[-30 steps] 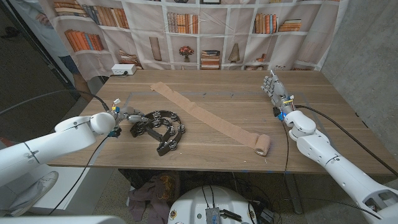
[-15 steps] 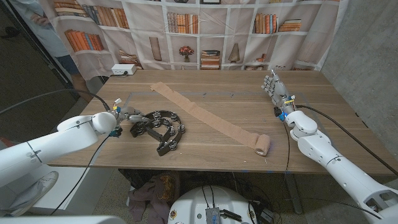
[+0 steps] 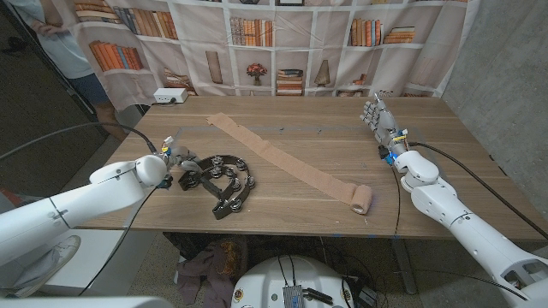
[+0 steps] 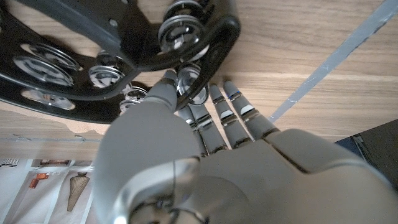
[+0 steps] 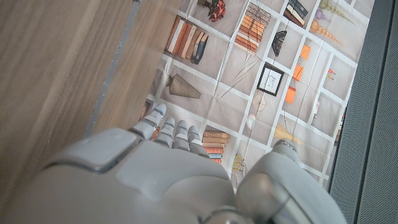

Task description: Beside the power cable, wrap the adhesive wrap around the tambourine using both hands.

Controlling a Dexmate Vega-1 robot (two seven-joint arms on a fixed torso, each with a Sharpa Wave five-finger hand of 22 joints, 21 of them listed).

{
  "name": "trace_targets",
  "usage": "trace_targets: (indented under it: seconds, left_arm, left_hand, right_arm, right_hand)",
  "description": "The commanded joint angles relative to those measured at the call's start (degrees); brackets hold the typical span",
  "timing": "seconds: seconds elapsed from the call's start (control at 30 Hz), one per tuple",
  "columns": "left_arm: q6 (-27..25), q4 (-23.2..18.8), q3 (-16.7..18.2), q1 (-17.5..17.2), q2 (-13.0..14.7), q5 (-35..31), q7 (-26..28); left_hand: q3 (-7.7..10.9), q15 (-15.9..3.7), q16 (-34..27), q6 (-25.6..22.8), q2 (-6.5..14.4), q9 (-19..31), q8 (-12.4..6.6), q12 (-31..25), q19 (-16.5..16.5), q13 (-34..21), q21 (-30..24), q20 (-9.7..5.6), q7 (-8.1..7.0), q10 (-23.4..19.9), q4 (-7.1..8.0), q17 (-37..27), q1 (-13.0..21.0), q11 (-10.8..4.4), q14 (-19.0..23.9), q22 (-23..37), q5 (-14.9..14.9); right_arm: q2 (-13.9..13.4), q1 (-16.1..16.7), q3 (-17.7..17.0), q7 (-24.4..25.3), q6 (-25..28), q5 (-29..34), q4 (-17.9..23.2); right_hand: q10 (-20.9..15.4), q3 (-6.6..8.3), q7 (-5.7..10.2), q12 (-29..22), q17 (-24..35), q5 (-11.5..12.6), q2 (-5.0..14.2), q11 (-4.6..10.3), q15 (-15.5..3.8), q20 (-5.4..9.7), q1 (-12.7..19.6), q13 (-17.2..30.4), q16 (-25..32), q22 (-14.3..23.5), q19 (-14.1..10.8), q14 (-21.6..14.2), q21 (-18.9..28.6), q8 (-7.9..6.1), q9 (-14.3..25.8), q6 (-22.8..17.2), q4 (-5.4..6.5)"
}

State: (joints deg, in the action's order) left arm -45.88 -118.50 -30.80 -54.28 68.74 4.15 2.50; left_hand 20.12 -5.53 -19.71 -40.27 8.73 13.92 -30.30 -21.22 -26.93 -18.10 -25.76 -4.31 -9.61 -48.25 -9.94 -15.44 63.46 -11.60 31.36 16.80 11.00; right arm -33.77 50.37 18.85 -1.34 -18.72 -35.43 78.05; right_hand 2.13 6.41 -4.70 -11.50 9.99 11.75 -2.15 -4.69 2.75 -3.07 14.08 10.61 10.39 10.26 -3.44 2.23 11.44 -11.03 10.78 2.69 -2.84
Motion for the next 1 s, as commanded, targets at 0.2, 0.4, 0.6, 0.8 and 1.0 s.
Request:
trace_targets:
  seconds: [0.2, 0.4, 0.6, 0.8, 1.0]
  left_arm:
    - [2.96, 0.92, 1.25, -2.55, -3.16, -0.28, 6.45]
    - [7.67, 2.11, 4.39, -4.41, -3.60, 3.01, 7.35]
    - [11.08, 2.40, 6.28, -6.27, -4.38, 3.72, 10.03]
    - [15.81, 3.56, 10.76, -10.13, -8.02, 7.69, 15.04]
    - [21.93, 6.83, 13.79, -12.44, -13.18, 13.72, 16.22]
  left_hand:
    - [2.72, -8.15, 0.81, -4.23, -0.57, 0.76, -3.65, -2.95, -17.95, -4.86, -18.06, -5.20, 1.51, -3.52, 1.00, -6.05, 7.37, -0.14, 27.36, 6.07, -0.24]
    - [4.35, -7.95, 2.79, -5.31, -0.82, 1.42, -4.45, -2.59, -22.22, -6.40, -22.47, -6.47, 4.01, -2.38, 0.72, -4.03, 8.88, 0.03, 29.67, 5.06, -0.58]
    - [5.51, -7.86, 3.41, -6.14, -1.25, 1.04, -4.46, -2.20, -23.50, -7.21, -23.83, -6.95, 5.39, -1.57, 0.43, -2.38, 10.12, 0.16, 32.10, 3.66, -0.73]
    - [6.10, -7.75, 3.80, -6.73, -1.57, 0.84, -4.51, -2.07, -23.38, -7.55, -23.92, -7.20, 6.17, -1.54, 0.32, -1.69, 10.70, 0.74, 32.56, 2.77, -0.75]
    - [6.55, -7.63, 4.18, -6.96, -1.79, 0.64, -4.42, -1.83, -23.26, -7.64, -24.06, -7.27, 6.80, -1.66, 0.48, -1.08, 10.96, 1.36, 32.80, 1.87, -0.88]
  right_arm:
    - [-1.08, 1.03, -0.89, 0.05, -0.40, -0.16, 1.46]
    - [-1.21, 1.67, -1.14, 0.50, -0.40, -0.23, 1.99]
    - [-1.13, 2.19, -1.39, 0.92, -0.39, -0.51, 2.39]
    - [-1.18, 2.46, -1.46, 0.91, -0.65, -0.43, 2.51]
    - [-1.48, 2.92, -1.62, 1.16, -0.67, -0.29, 3.13]
  right_hand:
    - [-0.10, -0.23, -0.20, -0.39, 0.28, -0.04, 0.57, 0.17, -0.38, 0.14, 0.15, 0.02, 0.28, 0.08, -0.72, -0.19, 0.00, -0.25, 0.28, 0.30, -0.23]
    - [-0.10, -0.26, -0.21, -0.39, 0.28, -0.05, 0.58, 0.22, -0.39, 0.15, 0.13, 0.02, 0.27, 0.08, -0.73, -0.19, -0.01, -0.26, 0.28, 0.31, -0.24]
    - [-0.08, -0.27, -0.18, -0.38, 0.28, -0.04, 0.64, 0.21, -0.40, 0.22, 0.16, 0.02, 0.26, 0.08, -0.77, -0.21, -0.02, -0.26, 0.28, 0.30, -0.26]
    - [-0.09, -0.30, -0.19, -0.38, 0.28, -0.05, 0.65, 0.23, -0.47, 0.25, 0.13, 0.02, 0.25, 0.08, -0.84, -0.20, 0.00, -0.26, 0.28, 0.31, -0.26]
    - [-0.07, -0.32, -0.19, -0.38, 0.28, -0.05, 0.71, 0.26, -0.52, 0.28, 0.13, 0.02, 0.23, 0.08, -0.89, -0.15, 0.00, -0.26, 0.28, 0.33, -0.28]
